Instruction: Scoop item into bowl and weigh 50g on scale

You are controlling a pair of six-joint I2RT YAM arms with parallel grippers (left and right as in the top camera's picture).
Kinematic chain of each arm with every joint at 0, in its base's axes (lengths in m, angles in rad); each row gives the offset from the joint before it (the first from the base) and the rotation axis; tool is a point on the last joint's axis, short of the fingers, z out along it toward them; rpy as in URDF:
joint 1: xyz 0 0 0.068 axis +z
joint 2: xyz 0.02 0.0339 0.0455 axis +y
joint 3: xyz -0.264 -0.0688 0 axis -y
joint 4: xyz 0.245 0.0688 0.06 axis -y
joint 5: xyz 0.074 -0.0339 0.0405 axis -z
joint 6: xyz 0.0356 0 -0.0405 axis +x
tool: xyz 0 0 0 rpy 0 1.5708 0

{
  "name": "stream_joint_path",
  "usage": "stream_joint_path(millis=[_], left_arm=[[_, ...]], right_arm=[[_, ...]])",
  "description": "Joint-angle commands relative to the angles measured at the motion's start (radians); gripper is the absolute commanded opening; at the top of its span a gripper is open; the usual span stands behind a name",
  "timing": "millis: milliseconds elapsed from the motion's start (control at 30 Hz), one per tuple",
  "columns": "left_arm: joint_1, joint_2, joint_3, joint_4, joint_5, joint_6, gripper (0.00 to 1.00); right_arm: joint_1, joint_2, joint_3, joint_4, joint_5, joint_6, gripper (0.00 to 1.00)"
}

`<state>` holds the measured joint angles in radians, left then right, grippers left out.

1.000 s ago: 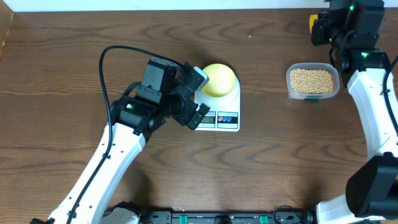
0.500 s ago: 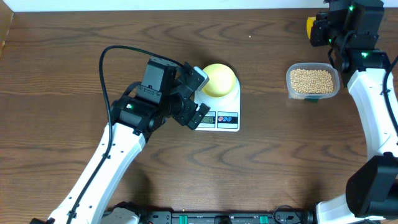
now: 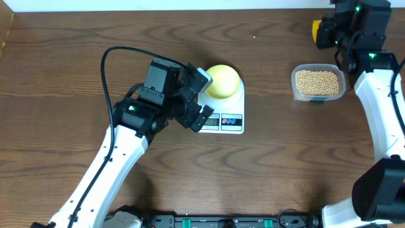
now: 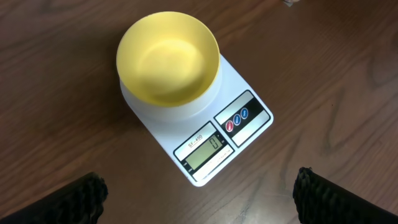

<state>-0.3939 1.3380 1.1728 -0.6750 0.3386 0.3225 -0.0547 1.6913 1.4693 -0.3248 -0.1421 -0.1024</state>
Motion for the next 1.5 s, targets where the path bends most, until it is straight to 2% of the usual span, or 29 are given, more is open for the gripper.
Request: stream_joint_path(millis=[0,300,933,1467], left_arm=[[0.003,0.008,-0.007,-0.002,0.010,0.017,0.98],[0.003,0.008,-0.007,-0.002,0.010,0.017,0.98],[0.003,0.008,-0.007,-0.002,0.010,0.018,0.98],[0.003,0.008,-0.007,-0.002,0.010,0.017,0.97]], right_arm=[[-0.016,-0.012,0.080,-0.068,-0.006,0.016,0.01],[-0.047,-0.012,0.229,-0.303,-0.006,0.019,0.01],[-0.073,0.037,0.234,-0.540,0.002,0.019,0.01],[-0.073,0.175,0.232,-0.576,0.088,0.019,0.01]])
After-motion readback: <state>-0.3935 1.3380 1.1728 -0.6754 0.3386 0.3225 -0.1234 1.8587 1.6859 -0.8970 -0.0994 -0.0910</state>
